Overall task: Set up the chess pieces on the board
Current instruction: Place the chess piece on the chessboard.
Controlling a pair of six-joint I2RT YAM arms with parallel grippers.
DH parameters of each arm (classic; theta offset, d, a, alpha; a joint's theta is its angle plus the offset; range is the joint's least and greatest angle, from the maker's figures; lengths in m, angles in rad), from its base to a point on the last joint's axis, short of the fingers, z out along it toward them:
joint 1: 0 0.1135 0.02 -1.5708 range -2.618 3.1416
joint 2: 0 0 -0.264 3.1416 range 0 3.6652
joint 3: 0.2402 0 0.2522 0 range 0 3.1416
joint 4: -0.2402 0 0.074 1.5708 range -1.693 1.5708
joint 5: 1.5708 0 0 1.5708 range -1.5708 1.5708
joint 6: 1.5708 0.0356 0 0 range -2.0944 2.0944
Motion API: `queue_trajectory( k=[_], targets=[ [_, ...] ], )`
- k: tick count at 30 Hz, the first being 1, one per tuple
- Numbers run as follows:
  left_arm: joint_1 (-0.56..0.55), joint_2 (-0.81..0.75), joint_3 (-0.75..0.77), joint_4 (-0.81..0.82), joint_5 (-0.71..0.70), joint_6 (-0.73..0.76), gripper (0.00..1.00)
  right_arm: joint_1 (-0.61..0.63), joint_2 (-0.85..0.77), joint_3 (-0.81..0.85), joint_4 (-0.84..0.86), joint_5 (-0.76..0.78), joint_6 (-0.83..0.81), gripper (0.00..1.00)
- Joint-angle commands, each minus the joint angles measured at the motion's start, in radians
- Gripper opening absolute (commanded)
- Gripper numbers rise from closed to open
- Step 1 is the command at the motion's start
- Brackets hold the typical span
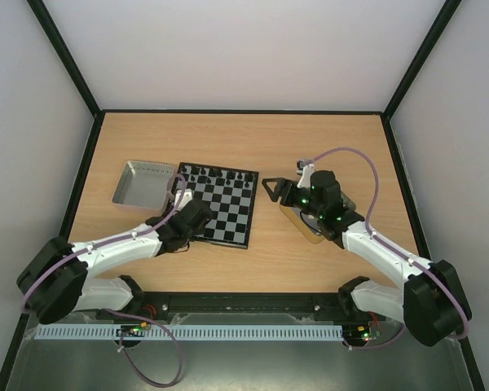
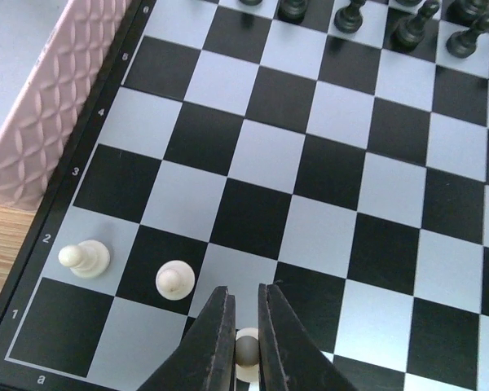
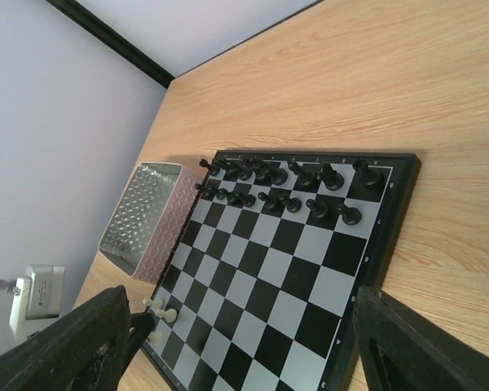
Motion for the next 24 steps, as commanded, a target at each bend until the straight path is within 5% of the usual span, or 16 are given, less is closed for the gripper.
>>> queue_trajectory(
  k=[1, 24],
  targets=[
    [-0.006, 0.027, -0.037, 0.109, -0.032, 0.014, 0.02, -0.001, 0.014, -0.012, 0.014, 0.014, 0.013, 0.74],
    [-0.002, 0.162, -0.05, 0.185, -0.106, 0.021, 0.02, -0.002, 0.043, -0.018, 0.024, 0.009, 0.018, 0.74]
  ],
)
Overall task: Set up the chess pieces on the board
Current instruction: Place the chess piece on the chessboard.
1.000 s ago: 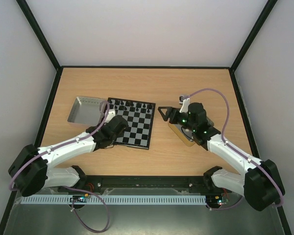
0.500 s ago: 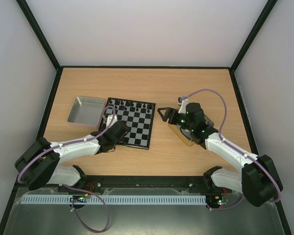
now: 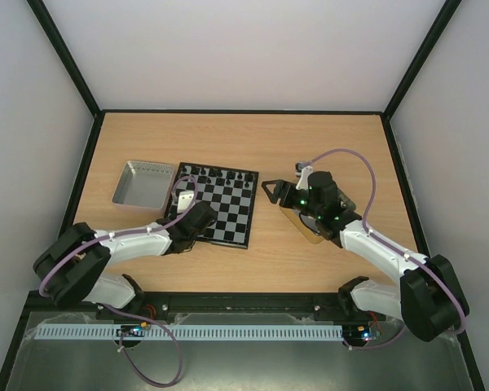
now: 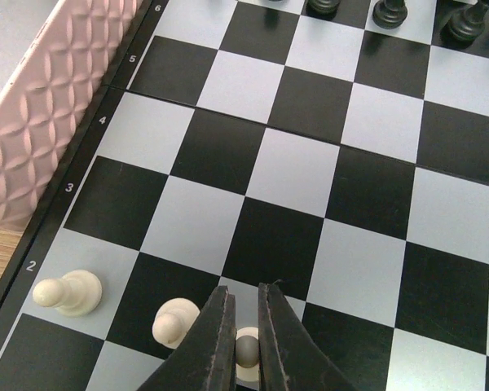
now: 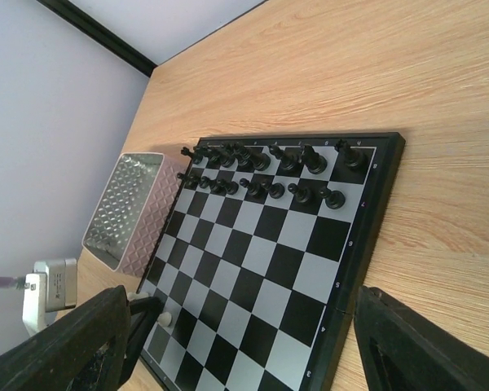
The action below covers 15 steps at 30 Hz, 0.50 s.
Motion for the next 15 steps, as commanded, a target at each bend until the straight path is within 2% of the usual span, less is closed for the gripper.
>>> queue_trajectory(
  k=[1, 8, 12, 15],
  targets=[
    [-0.002, 0.023, -0.001, 0.024, -0.018, 0.012, 0.03, -0.002, 0.006, -0.009, 0.024, 0.002, 0.01, 0.74],
    [-0.002, 0.037, 0.012, 0.009, -0.023, 0.014, 0.04, -0.001, 0.003, -0.011, 0.023, -0.002, 0.014, 0.74],
    [-0.003, -0.002, 0.001, -0.004, -0.036, 0.006, 0.18, -0.002, -0.005, -0.012, 0.023, -0.002, 0.018, 0.74],
    [-0.004, -0.041, -0.001, -0.002, -0.028, 0.02, 0.23, -0.001, -0.01, -0.012, 0.024, -0.001, 0.02, 0.74]
  ],
)
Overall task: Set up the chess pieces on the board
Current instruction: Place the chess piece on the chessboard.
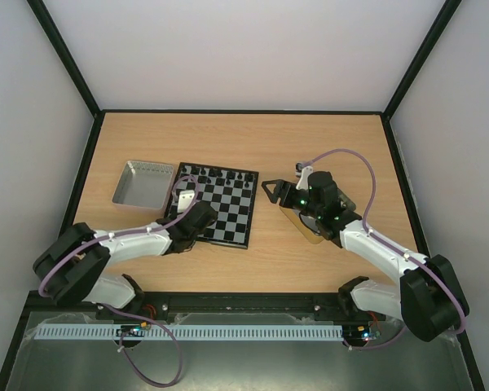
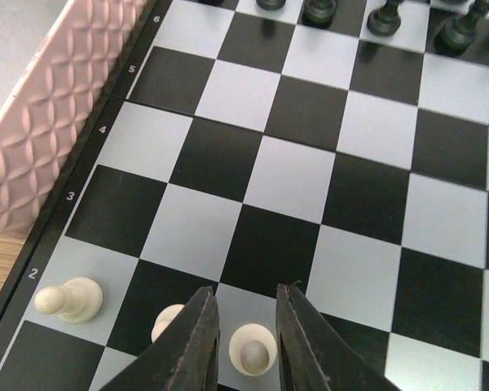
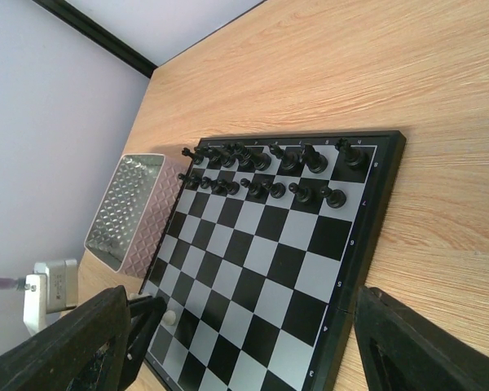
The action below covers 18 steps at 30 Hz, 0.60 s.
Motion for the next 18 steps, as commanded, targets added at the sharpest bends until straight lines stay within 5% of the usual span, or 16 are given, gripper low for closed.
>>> queue_trajectory(
  k=[1, 9, 18],
  targets=[
    [-0.005, -0.063, -0.005, -0.014, -0.016, 0.01, 0.25, -0.001, -0.012, -0.011, 0.023, -0.001, 0.006, 0.74],
    [-0.006, -0.154, 0.042, -0.054, -0.006, 0.03, 0.36, -0.001, -0.036, -0.002, -0.013, 0.042, 0.017, 0.74],
    [0.037, -0.345, 0.176, -0.079, 0.088, 0.19, 0.53, -0.04, -0.005, 0.138, -0.367, 0.432, 0.068, 0.61]
  ],
)
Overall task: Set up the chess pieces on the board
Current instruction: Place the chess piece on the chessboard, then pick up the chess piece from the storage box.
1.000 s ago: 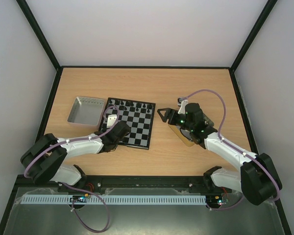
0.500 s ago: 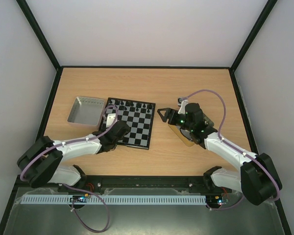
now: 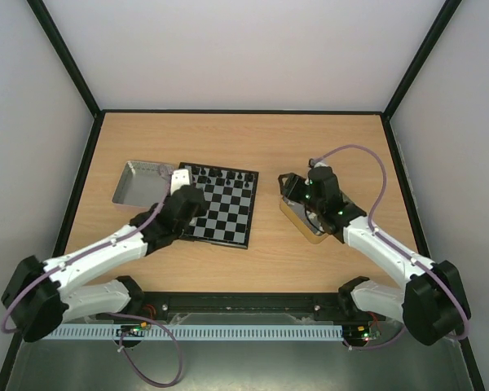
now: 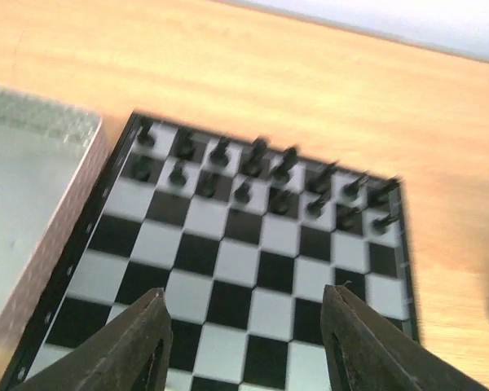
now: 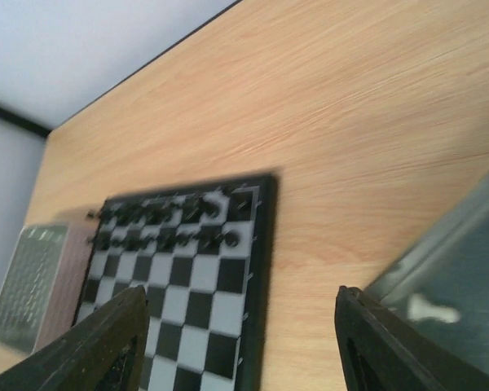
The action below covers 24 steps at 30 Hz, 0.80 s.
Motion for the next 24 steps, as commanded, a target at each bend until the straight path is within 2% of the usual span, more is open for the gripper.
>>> queue_trajectory(
  k=[1, 5, 11, 18, 24],
  targets=[
    [0.038, -0.104, 0.097, -0.005, 0.089, 0.128, 0.54, -0.054, 0.046, 0.087, -0.202, 0.201, 0.04, 0.6],
    [0.056, -0.198, 0.153, 0.006, 0.147, 0.254, 0.7, -0.147, 0.1, 0.078, -0.227, 0.194, 0.057, 0.56],
    [0.063, -0.301, 0.193, 0.026, 0.197, 0.372, 0.86, -0.205, 0.238, 0.123, -0.263, 0.202, 0.007, 0.53],
    [0.067, -0.345, 0.175, 0.059, 0.235, 0.405, 0.94, -0.214, 0.426, 0.232, -0.272, 0.268, -0.018, 0.52],
    [0.071, -0.348, 0.16, 0.061, 0.245, 0.399, 0.96, -0.214, 0.551, 0.31, -0.292, 0.306, -0.02, 0.4]
  ],
)
